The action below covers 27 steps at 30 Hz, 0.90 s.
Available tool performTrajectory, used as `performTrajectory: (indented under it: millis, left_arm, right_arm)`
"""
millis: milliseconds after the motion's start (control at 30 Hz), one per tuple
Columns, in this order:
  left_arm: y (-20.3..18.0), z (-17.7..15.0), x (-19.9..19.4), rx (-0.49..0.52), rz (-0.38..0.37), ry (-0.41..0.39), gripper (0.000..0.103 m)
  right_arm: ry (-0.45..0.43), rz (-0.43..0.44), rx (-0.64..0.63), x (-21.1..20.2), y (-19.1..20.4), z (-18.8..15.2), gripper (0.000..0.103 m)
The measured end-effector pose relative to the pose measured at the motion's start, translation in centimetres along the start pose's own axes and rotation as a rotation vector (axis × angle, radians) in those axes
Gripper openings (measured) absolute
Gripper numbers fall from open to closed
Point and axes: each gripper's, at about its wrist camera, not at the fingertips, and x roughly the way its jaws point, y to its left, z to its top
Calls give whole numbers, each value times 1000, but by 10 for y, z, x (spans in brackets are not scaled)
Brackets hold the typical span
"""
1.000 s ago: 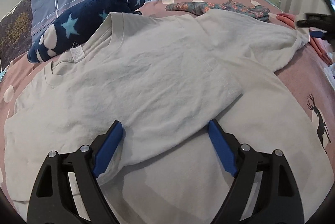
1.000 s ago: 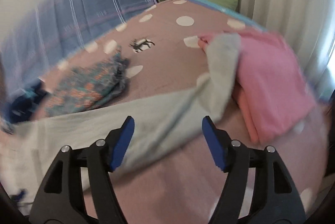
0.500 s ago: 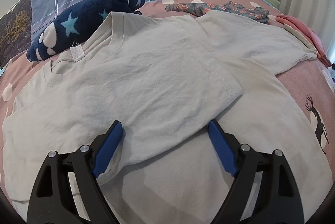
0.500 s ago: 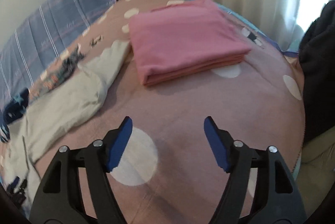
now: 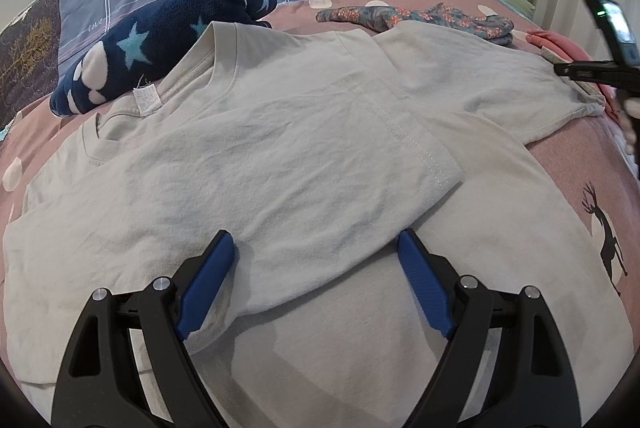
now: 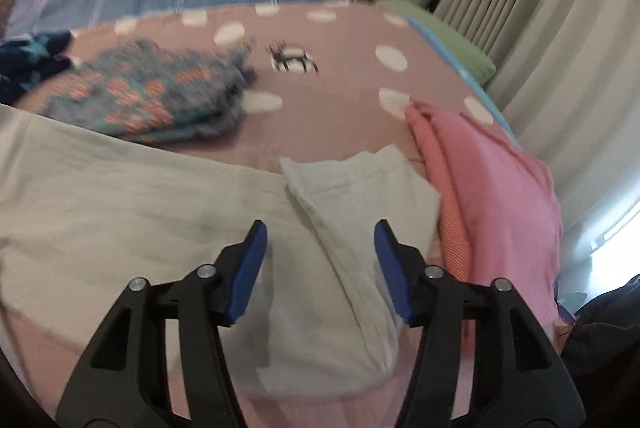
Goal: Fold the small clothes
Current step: 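Grasp the shirt's sleeve end with the right gripper and lift it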
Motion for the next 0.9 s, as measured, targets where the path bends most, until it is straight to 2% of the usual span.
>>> performTrajectory:
  millis: [33,100,133,167,267,367,400,500,567,633,733,833,900]
  left_arm:
    - [0,0,0,-2,-3,1,85]
    - [2,0,1,-9,-18,2,85]
    - [3,0,1,-15,-26,3,86]
    - [4,0,1,-22,-37,2,86]
    - [7,1,0,-38,-57,-2,86]
    - [11,0,-1,-60,-82,-11,86]
    - [14,0,-2,-77,-102,-19,86]
    - [34,-2,-8,-179,-208,-55,86]
    - [51,-5,-10,-267,-281,-78,86]
    - [63,-8,-13,-333,-350,-99,86]
    - [72,-9,-15,-390,-437,-118,86]
    - [85,-10,-15,-482,-591,-134,85]
    - [89,-10,-14,-525,-657,-138,85]
  right_arm:
    - [3,11,31,4,-6,2,20]
    - [17,33,157,9,-24,6,4]
    - [20,50,245,8,-35,8,4]
    - [13,106,327,4,-44,9,4]
    - [-45,318,468,-19,-48,18,4]
    - [-124,549,488,-55,-21,29,4]
    - [-148,659,468,-69,-1,33,4]
    - [-195,937,368,-111,66,32,4]
    - [-221,1058,266,-135,110,21,4]
    - [-220,1087,128,-151,154,4,4]
    - [-156,1018,-25,-148,198,-26,4]
    - [-83,1008,-51,-129,207,-45,4]
    - [-63,1012,-52,-123,208,-54,4]
